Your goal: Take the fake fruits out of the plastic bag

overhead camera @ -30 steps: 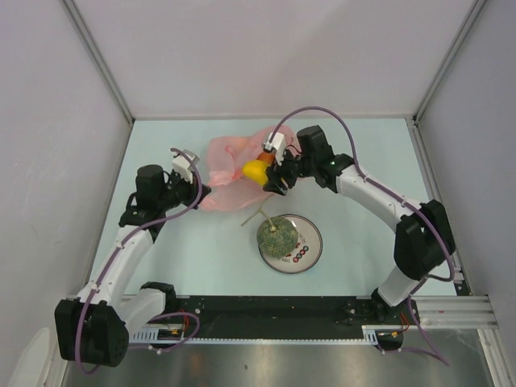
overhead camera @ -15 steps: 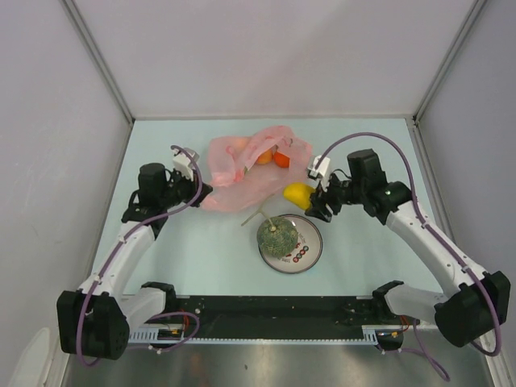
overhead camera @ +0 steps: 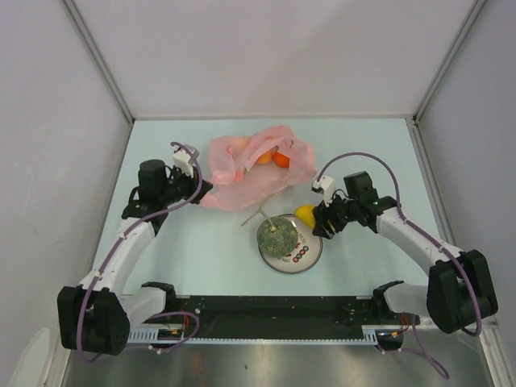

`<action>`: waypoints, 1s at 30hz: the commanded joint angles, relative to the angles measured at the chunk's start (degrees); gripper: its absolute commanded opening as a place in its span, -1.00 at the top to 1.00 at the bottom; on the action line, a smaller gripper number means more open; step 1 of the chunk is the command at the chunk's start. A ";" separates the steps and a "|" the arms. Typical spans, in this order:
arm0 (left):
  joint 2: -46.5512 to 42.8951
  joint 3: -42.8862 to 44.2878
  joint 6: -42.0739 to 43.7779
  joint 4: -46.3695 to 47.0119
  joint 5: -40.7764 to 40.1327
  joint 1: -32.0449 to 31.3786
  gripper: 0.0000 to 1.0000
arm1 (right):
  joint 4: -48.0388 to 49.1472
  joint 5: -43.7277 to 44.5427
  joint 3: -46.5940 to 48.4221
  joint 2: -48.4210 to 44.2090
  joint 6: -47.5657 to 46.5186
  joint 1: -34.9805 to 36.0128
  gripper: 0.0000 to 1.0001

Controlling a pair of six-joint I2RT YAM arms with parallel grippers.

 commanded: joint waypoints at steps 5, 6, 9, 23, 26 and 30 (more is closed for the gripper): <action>0.20 3.00 -0.62 0.57 0.70 0.39 0.81 | 10.21 -0.68 0.61 6.76 4.32 2.71 1.00; 0.12 3.09 -0.44 0.30 0.70 0.39 0.81 | 10.66 -0.76 0.70 7.11 4.50 3.23 1.00; 0.55 3.53 -0.36 -0.23 0.87 0.48 0.81 | 11.71 -0.33 0.61 7.81 4.85 4.90 1.00; 1.35 4.59 0.00 -0.14 0.61 0.39 0.80 | 14.88 1.26 1.75 13.08 5.03 8.77 0.53; 1.00 4.15 -0.09 -0.05 0.61 0.48 0.80 | 15.14 0.73 2.46 14.14 5.38 9.13 0.51; 0.64 4.06 0.08 0.12 0.52 0.48 0.79 | 15.58 1.51 3.16 15.37 5.47 10.01 0.43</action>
